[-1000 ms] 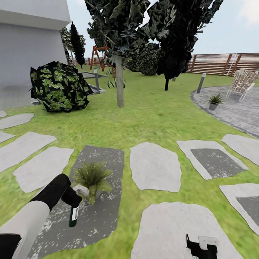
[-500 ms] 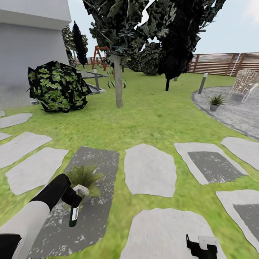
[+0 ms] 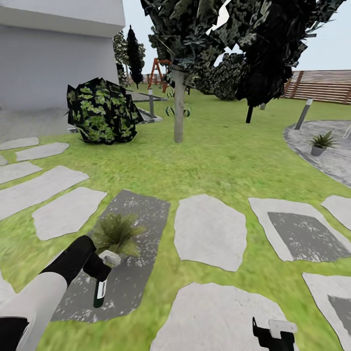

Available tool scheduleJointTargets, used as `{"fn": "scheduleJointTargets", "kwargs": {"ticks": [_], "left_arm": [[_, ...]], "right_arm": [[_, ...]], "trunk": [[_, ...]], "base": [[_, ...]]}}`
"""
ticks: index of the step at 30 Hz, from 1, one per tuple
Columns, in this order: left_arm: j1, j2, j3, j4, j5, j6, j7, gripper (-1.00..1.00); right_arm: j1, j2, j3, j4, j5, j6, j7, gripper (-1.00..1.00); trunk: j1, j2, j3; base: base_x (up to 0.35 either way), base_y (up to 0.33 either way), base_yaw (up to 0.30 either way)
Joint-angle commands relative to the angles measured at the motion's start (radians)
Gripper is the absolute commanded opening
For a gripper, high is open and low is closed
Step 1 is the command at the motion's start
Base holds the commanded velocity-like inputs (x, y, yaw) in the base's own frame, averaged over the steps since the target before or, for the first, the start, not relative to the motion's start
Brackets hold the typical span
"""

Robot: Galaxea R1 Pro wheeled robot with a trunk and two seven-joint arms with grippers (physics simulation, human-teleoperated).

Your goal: Pick up the pesticide atomizer in the garden and spray insectifuge to fully cover both potted plants in the garden.

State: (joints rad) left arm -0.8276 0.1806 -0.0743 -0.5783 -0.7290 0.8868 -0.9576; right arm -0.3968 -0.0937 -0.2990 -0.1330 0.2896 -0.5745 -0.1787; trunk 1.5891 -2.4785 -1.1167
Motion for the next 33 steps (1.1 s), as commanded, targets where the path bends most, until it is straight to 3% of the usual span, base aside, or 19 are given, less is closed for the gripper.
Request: {"fn": "scheduleJointTargets", "kwargs": {"ticks": [1, 5, 11, 22, 26, 33], "left_arm": [[-0.001, 0.000, 0.112, -0.001, -0.010, 0.003, -0.008, -1.00], [0.000, -0.001, 0.132, -0.001, -0.010, 0.002, -0.006, -1.00], [0.001, -0.007, 0.134, -0.001, -0.011, 0.001, -0.005, -1.00], [0.000, -0.022, 0.130, -0.001, -0.019, 0.004, -0.003, -1.00], [-0.003, -0.030, 0.126, -0.002, -0.021, 0.063, -0.003, -1.00], [0.002, -0.032, 0.121, -0.003, -0.023, 0.079, -0.003, -1.00]], "right_arm": [[-0.001, 0.000, -0.005, 0.001, 0.011, -0.002, -0.005, 1.00], [-0.001, 0.000, -0.005, 0.001, 0.011, -0.002, -0.005, 1.00], [-0.001, 0.000, -0.005, 0.001, 0.011, -0.002, -0.005, 1.00], [-0.001, -0.001, -0.004, 0.001, 0.011, -0.002, -0.005, 1.00], [-0.001, -0.001, -0.003, 0.001, 0.011, -0.002, -0.005, 1.00], [-0.001, -0.001, -0.003, 0.001, 0.011, -0.002, -0.005, 1.00]], "trunk": [[-0.001, 0.000, -0.001], [-0.001, 0.000, -0.001], [-0.001, 0.000, -0.001], [-0.001, 0.000, -0.001], [-0.001, 0.000, -0.001], [-0.001, 0.000, -0.001]], "base": [[-0.021, -0.062, 0.276], [-0.006, -0.018, 0.276], [0.006, -0.003, 0.226], [0.190, -0.175, 0.010], [0.204, -0.209, 0.000], [0.121, -0.164, 0.000]]}}
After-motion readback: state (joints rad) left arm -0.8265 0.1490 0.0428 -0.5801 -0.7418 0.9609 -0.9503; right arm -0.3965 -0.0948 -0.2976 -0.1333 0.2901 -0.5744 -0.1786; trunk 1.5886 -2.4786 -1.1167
